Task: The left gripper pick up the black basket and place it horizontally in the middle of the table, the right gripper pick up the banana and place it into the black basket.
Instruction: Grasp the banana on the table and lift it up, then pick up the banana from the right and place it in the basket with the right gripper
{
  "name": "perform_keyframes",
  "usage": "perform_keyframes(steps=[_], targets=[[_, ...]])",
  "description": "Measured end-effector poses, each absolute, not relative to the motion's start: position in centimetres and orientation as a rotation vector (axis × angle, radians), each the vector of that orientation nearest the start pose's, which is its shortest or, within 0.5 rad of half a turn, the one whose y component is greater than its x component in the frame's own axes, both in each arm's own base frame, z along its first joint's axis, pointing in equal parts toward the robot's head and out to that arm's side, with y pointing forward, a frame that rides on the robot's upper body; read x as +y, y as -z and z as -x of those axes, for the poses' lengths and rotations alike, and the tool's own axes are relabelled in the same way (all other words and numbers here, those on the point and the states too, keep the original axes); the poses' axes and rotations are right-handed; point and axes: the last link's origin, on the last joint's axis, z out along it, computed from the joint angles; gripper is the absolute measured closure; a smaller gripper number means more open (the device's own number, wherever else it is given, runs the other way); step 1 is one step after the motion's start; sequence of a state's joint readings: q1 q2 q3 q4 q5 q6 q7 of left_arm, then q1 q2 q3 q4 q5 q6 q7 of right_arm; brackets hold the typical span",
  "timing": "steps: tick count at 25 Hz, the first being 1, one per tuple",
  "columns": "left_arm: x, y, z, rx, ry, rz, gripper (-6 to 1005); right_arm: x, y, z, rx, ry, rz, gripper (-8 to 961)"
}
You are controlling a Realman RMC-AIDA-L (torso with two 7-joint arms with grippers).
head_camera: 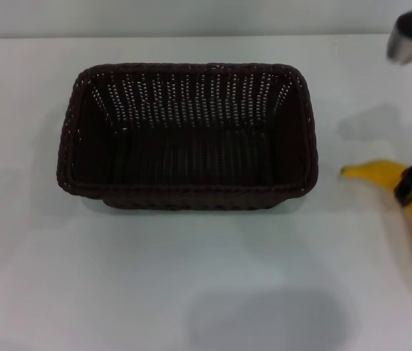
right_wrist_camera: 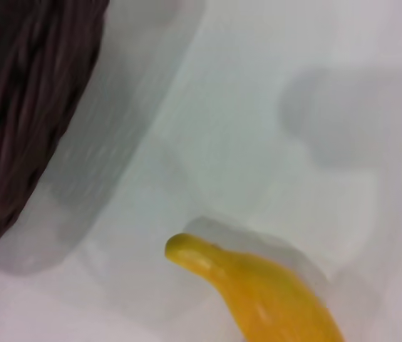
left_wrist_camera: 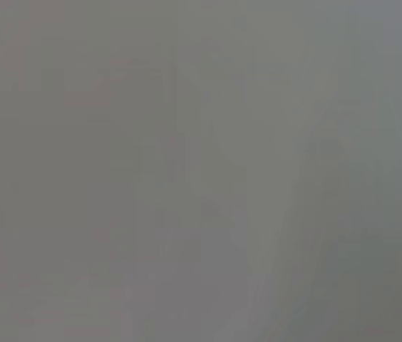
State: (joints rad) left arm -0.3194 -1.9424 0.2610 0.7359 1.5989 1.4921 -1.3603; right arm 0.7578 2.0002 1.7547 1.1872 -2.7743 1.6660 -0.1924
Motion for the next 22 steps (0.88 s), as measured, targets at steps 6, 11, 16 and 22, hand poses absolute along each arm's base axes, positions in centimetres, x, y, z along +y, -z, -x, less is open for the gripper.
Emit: perform_keyframes(steps=[6, 11, 16, 22], targets=[[30.1, -18.3, 35.5, -0.62, 0.921, 1.807, 248, 39.4, -7.9, -16.2, 1.144, 0.544, 2.168, 446], [30.1, -18.0, 35.5, -0.627, 0.922, 1.814, 248, 41.0, -9.7, -10.0, 0.836, 0.295, 2.252, 433], [30.0, -17.7, 35.5, -0.635, 0.937, 1.802, 249, 41.1, -7.5, -5.4, 0.628, 0.116, 2.443, 421], [29.8, -17.8, 35.7, -0.647, 0.942, 1.795, 249, 40.6, -4.5, -2.2, 0.46, -0.145, 2.626, 405]])
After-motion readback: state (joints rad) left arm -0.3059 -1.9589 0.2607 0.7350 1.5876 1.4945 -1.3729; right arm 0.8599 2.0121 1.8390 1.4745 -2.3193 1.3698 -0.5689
